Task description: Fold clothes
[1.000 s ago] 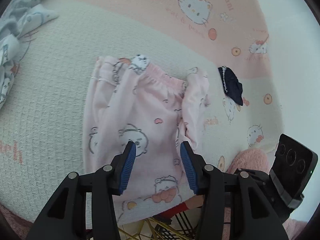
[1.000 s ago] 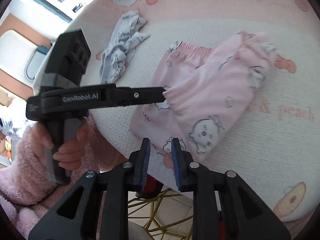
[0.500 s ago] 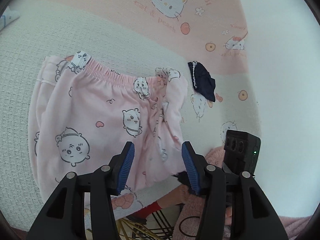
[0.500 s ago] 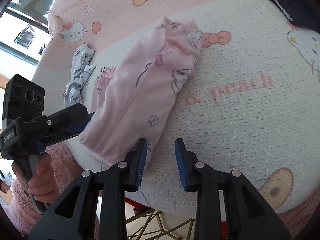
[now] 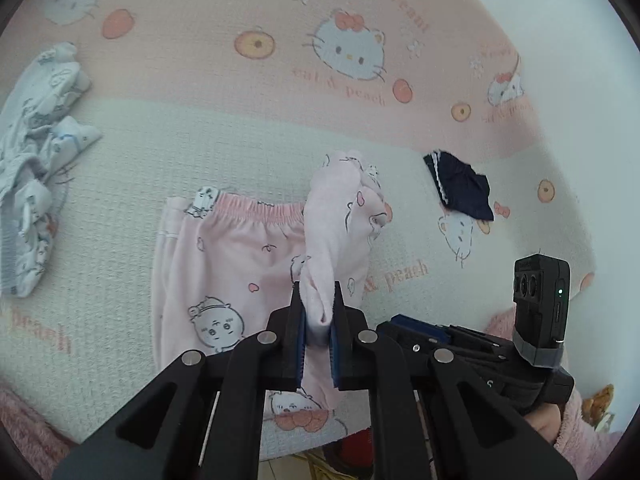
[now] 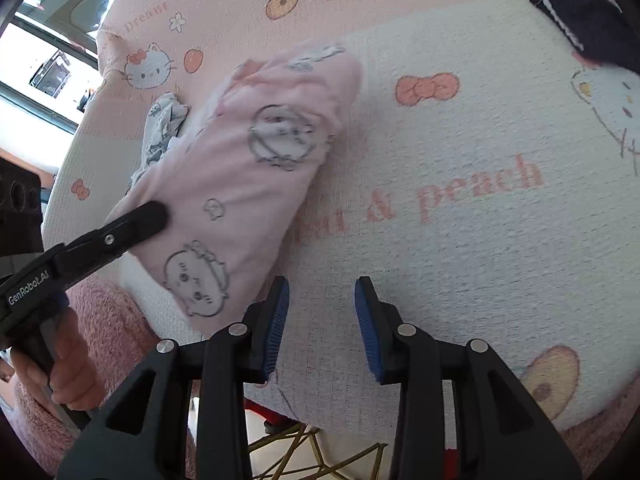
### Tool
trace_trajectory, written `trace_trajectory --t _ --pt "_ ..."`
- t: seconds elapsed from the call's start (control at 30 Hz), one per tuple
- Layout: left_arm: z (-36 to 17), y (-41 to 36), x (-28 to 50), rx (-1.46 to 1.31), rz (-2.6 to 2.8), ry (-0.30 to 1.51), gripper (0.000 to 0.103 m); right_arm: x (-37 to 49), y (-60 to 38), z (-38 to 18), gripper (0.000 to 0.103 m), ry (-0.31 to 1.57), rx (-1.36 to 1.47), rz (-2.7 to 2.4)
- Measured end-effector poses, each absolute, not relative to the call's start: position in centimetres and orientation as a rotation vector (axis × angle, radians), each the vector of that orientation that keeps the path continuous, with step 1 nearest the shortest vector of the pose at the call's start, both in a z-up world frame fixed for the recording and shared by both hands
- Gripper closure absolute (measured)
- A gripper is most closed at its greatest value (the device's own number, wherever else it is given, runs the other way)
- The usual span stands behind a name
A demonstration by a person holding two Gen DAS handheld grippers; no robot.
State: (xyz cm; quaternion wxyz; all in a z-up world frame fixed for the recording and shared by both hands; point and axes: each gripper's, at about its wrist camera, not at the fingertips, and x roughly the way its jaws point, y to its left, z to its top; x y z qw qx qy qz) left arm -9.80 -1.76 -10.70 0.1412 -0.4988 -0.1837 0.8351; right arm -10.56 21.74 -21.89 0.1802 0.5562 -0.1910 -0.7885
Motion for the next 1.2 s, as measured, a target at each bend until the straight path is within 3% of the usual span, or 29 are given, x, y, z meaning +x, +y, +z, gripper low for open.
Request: trace_trajectory --t 0.13,0.37,0.57,0.7,0.9,0.97,1.07,1.2 --pt "-10.1 -5.6 -7.9 -1.483 2.505 -0.587 0.093 -11.7 19.9 -18.6 0.065 -0.445 1.459 -2.268" --pt "-15.2 -9.9 -7.2 -1.716 2.466 -0.717 0.093 -15.0 12.0 -17.4 0.064 -0.21 1.407 -2.242" --pt "-16.4 -8.9 -8.5 -1.741 2.408 -0.646 0.093 -15.8 9.6 -16.5 0.064 -0.165 1.324 -2.295" --pt "-17.6 -7.7 -8.7 -1.809 2.336 -0.607 0.092 -16.5 7.1 -17.1 0.064 0.006 1.323 -2.311" --pt "-16.7 -10.4 -8.3 -1.899 2.331 -0.684 0.078 -18.2 7.5 -20.8 0.064 0.057 1.426 -2.25" --pt "-13.8 -11.6 -8.0 -1.816 2.455 -0.609 0.077 -18.0 7.8 -20.2 0.064 0.049 1.427 -2.248" --pt "-11.3 -12.3 -9.2 -1.692 2.518 -0.489 0.076 -17.4 9.8 -18.0 0.064 -0.126 1.386 -2.274" --pt "-11.9 -10.7 -13.6 -1.578 2.466 -0.384 0.077 -17.4 13.0 -17.3 0.062 -0.329 1.403 -2.326"
